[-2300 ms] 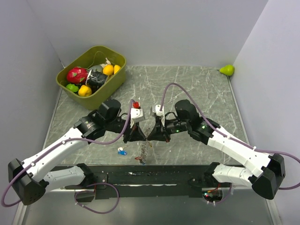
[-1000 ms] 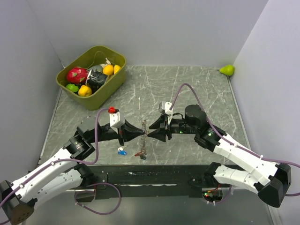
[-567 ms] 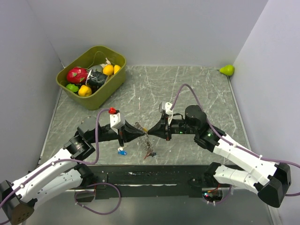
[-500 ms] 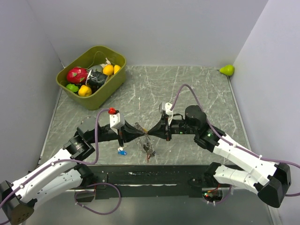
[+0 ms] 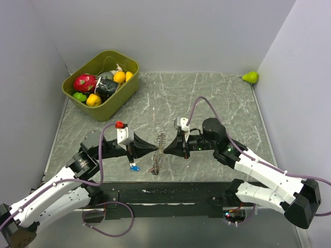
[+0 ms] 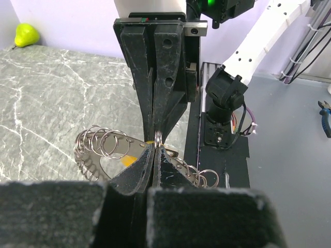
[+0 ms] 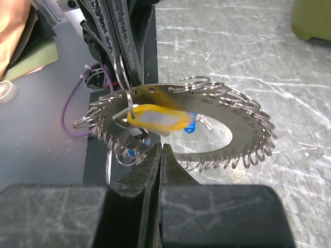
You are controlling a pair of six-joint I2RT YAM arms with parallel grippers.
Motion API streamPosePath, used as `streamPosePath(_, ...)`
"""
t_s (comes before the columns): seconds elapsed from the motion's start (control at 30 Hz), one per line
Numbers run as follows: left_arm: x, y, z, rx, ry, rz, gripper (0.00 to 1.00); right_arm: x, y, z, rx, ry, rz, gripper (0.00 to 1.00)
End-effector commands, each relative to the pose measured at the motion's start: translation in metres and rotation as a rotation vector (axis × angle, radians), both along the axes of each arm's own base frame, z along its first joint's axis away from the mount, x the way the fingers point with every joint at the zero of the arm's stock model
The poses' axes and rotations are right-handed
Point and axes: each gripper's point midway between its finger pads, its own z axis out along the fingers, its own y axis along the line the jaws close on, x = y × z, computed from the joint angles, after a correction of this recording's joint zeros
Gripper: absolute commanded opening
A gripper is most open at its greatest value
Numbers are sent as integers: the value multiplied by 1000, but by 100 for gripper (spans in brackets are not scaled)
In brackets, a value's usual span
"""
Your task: Put the keys on the keyring
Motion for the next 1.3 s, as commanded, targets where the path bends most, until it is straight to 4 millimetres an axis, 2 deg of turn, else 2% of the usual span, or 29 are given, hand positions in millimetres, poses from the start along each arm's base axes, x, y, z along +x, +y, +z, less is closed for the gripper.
streamPosePath(0.0, -9, 3, 27, -54, -90, -31, 1, 2, -3, 4, 9, -27, -7, 0)
streamPosePath(0.07, -10, 3, 25, -46, -88, -37, 1, 3, -6, 8, 17, -45, -31, 2)
streamPosePath(0.1, -11, 3, 25, -45, -91, -41, 1, 4, -8, 10, 23, -52, -42, 13)
streamPosePath(0.17, -13, 4, 24, -33, -86, -50, 1, 6, -12, 17, 38, -73, -74, 25)
streamPosePath(0.2, -14, 4, 24, -28, -89, -56, 1, 7, -13, 21, 49, -78, -89, 37)
streamPosePath(0.27, -16, 4, 23, -19, -91, -63, 1, 10, -17, 28, 69, -86, -123, 49)
streamPosePath(0.3, -17, 5, 21, -7, -90, -68, 1, 15, -19, 30, 72, -77, -165, 59)
streamPosePath(0.4, -17, 5, 19, 8, -84, -75, 1, 24, -22, 34, 83, -45, -228, 78)
streamPosePath(0.47, -19, 5, 18, 14, -80, -84, 1, 26, -21, 35, 80, -27, -240, 85)
streamPosePath(0.5, -19, 5, 17, 20, -80, -87, 1, 29, -20, 35, 79, -12, -257, 92)
streamPosePath(0.57, -19, 5, 16, 23, -81, -85, 1, 33, -18, 33, 65, 8, -270, 97)
streamPosePath(0.73, -24, 8, 17, 30, -102, -98, 1, 40, -16, 32, 65, 48, -304, 100)
streamPosePath(0.93, -31, 10, 2, 96, -124, -149, 1, 59, -16, 34, 83, 139, -418, 100)
streamPosePath(1.1, -33, 10, -6, 134, -129, -174, 1, 57, -11, 47, 173, 186, -413, 100)
streamPosePath(1.17, -34, 11, -6, 129, -139, -179, 1, 61, -12, 48, 195, 249, -454, 100)
streamPosePath(1.2, -36, 11, -6, 124, -144, -186, 1, 61, -11, 42, 171, 269, -461, 100)
streamPosePath(1.27, -36, 11, -7, 122, -146, -184, 1, 62, -10, 47, 165, 299, -469, 97)
